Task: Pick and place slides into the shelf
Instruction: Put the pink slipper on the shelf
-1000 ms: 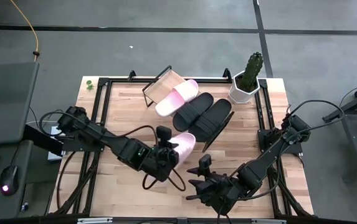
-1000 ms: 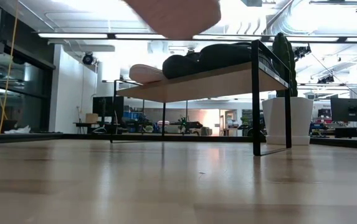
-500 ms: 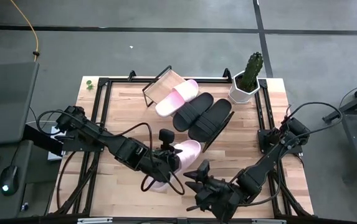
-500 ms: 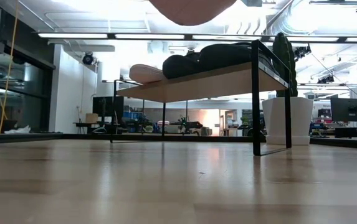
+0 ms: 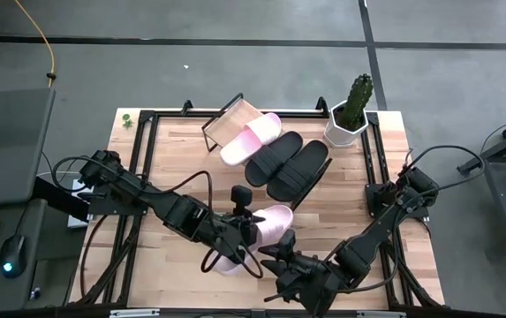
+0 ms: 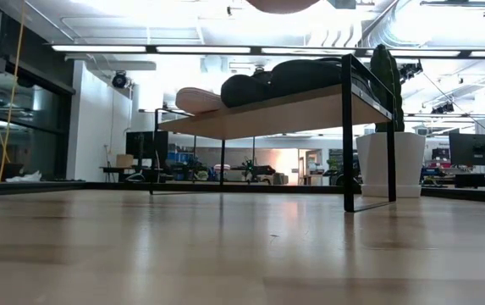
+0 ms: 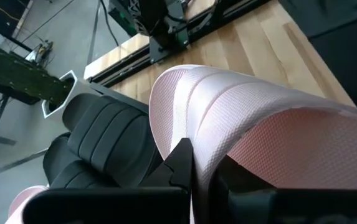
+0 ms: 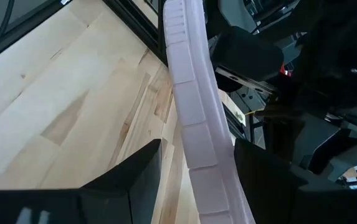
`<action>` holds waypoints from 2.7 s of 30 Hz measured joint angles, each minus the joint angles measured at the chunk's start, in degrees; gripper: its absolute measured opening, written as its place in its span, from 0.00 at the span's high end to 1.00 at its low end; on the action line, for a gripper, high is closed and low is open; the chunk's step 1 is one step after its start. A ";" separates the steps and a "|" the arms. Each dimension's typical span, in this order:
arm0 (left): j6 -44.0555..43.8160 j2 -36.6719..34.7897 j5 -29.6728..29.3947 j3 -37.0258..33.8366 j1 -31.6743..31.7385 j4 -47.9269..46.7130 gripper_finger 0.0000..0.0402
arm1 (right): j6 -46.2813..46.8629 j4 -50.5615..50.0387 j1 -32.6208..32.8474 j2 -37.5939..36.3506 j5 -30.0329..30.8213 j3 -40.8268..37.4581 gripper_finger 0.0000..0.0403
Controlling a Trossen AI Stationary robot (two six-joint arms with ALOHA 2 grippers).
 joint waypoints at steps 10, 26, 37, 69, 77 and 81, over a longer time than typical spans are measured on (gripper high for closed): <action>1.09 0.02 1.49 0.00 0.00 2.71 0.97 | -0.96 0.77 0.00 0.00 0.13 0.00 0.52; 1.61 0.07 1.76 0.00 0.00 5.41 0.99 | -5.58 5.07 -0.50 0.78 0.56 0.00 0.52; 1.99 0.09 1.72 0.00 0.00 5.50 0.99 | -4.90 4.90 -0.52 1.09 4.75 0.00 0.48; -0.72 0.13 3.29 6.73 -1.46 -0.22 0.99 | -4.35 3.02 -0.17 1.09 5.20 0.11 0.53; -1.11 0.13 3.65 6.74 -1.46 -0.01 0.99 | -7.04 3.00 -0.17 1.11 5.45 0.04 0.53; -2.16 0.13 3.86 6.73 -1.49 0.00 1.00 | -7.99 2.80 -0.17 1.11 4.93 0.04 0.53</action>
